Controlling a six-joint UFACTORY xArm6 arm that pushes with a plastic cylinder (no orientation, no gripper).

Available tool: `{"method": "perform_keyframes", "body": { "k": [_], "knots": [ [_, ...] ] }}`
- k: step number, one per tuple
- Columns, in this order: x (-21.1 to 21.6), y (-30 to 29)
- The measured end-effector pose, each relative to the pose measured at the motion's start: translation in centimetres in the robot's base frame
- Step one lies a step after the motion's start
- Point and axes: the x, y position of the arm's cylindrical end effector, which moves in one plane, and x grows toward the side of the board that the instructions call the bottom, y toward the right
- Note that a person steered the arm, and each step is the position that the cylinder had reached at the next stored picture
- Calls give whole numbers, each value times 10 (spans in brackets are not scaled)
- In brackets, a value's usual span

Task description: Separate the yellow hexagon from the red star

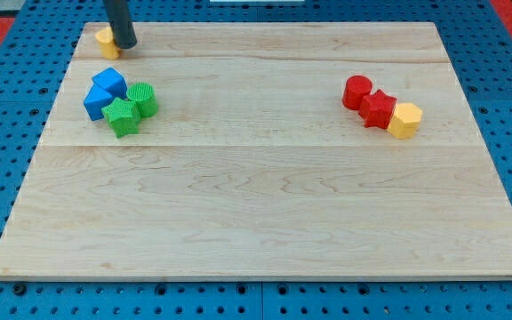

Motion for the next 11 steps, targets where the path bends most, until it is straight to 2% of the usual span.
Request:
{"method": "perform_keyframes", "body": {
  "k": [3,4,5,6,7,8,10,11],
  "knots": [
    [25,305],
    [72,400],
    [137,452],
    [163,391],
    [169,305],
    [201,345],
    [232,429],
    [276,440]
  ]
}}
